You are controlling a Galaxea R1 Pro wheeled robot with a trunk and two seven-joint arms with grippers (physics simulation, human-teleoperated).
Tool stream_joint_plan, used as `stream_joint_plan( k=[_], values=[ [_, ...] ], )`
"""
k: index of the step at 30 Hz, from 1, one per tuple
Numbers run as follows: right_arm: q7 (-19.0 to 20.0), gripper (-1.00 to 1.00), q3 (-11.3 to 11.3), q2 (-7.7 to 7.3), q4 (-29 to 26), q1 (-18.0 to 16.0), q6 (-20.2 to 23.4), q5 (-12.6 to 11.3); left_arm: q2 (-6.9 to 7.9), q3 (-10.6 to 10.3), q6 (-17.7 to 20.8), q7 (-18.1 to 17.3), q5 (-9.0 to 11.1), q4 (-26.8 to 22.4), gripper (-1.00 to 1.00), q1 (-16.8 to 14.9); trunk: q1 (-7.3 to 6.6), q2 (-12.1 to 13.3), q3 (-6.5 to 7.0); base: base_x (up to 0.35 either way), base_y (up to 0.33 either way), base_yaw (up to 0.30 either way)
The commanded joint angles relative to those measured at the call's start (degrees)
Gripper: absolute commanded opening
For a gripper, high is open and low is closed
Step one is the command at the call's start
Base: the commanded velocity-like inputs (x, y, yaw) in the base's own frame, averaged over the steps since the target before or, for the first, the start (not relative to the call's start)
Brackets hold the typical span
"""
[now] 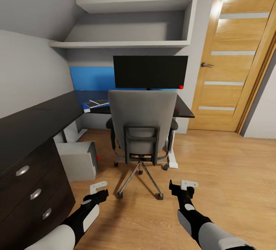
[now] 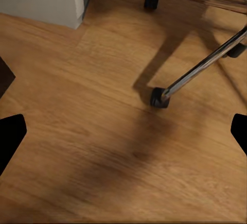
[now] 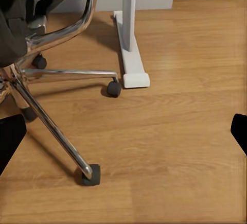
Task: In the bedroom, organize the workspace by keeping the computer under the desk, ensuring the monitor is on the desk, placing the keyboard on the desk next to the monitor, placing the mouse on the desk next to the keyboard, moving the folder from the swivel chair onto the desk next to the mouse, stacking the notebook on top of the folder with the pen on top of the notebook, and positioning the swivel chair next to the desk.
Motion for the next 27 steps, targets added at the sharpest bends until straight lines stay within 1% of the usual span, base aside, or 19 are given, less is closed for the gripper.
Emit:
stream_joint_plan(
  k=[1,5,6,8,9,10,14,16,17,20,21,25,27],
  values=[
    [-0.22,1.00,0.49,-0.02,0.07,-0.04,-0.21,-0.60,0.03,-0.48,0.03,0.49,0.47,-0.05,1.00,-0.02,-0.24,0.39,0.13,-0.030,0.000,0.000],
    [-0.27,1.00,0.47,-0.03,0.55,-0.03,-0.25,-0.48,0.03,-0.43,0.07,0.49,0.65,1.15,1.00,-0.02,-1.12,1.99,0.85,-0.015,0.000,0.000],
    [-0.30,1.00,0.48,-0.13,2.16,-0.03,-0.39,-0.39,0.00,-0.44,-0.15,0.44,0.64,3.95,1.00,-0.02,-1.34,2.40,1.02,-0.005,0.000,0.000],
    [-0.28,1.00,0.50,-0.21,3.79,-0.03,-0.59,-0.35,0.01,-0.42,-0.26,0.43,0.62,5.63,1.00,-0.02,-1.78,3.20,1.38,-0.004,0.000,0.000],
    [-0.26,1.00,0.53,-0.33,5.56,-0.03,-1.18,-0.33,0.04,-0.40,-0.33,0.41,0.68,6.84,1.00,-0.02,-2.00,3.60,1.56,-0.002,0.000,0.000],
    [-0.26,1.00,0.55,-0.44,8.04,0.00,-3.32,-0.27,0.11,-0.38,-0.40,0.41,0.80,8.46,1.00,-0.02,-2.22,4.00,1.74,-0.001,0.000,0.000],
    [-0.30,1.00,0.56,-0.52,10.30,0.55,-7.63,-0.16,0.11,-0.37,-0.45,0.35,0.79,11.67,1.00,-0.02,-3.10,5.60,2.46,0.000,0.000,0.000],
    [-0.31,1.00,0.60,-0.55,11.20,2.80,-11.53,-0.08,0.08,-0.36,-1.13,0.32,0.77,15.30,1.00,-0.02,-3.54,6.41,2.82,0.000,0.000,0.000],
    [-0.32,1.00,0.63,-0.56,11.41,4.32,-13.01,-0.03,0.05,-0.36,-2.19,0.29,0.76,16.86,1.00,-0.02,-3.76,6.81,3.00,0.000,0.000,0.000],
    [-0.32,1.00,0.67,-0.52,11.59,6.27,-14.77,0.05,0.05,-0.36,-4.39,0.25,0.79,18.29,1.00,-0.02,-4.41,8.01,3.54,0.000,0.000,0.000],
    [-0.32,1.00,0.68,-0.51,11.68,7.25,-15.69,0.08,0.07,-0.36,-5.83,0.24,0.81,18.82,1.00,0.02,-4.63,8.41,3.72,0.000,0.000,0.000],
    [-0.32,1.00,0.67,-0.49,11.79,8.96,-16.99,0.12,0.15,-0.36,-7.81,0.23,0.83,19.41,1.00,0.64,-5.51,10.02,4.44,0.000,0.000,0.000],
    [-0.32,1.00,0.67,-0.53,11.82,10.43,-17.62,0.13,0.19,-0.36,-8.53,0.24,0.83,19.60,1.00,1.68,-5.95,10.82,4.79,0.000,0.000,0.000]
  ],
)
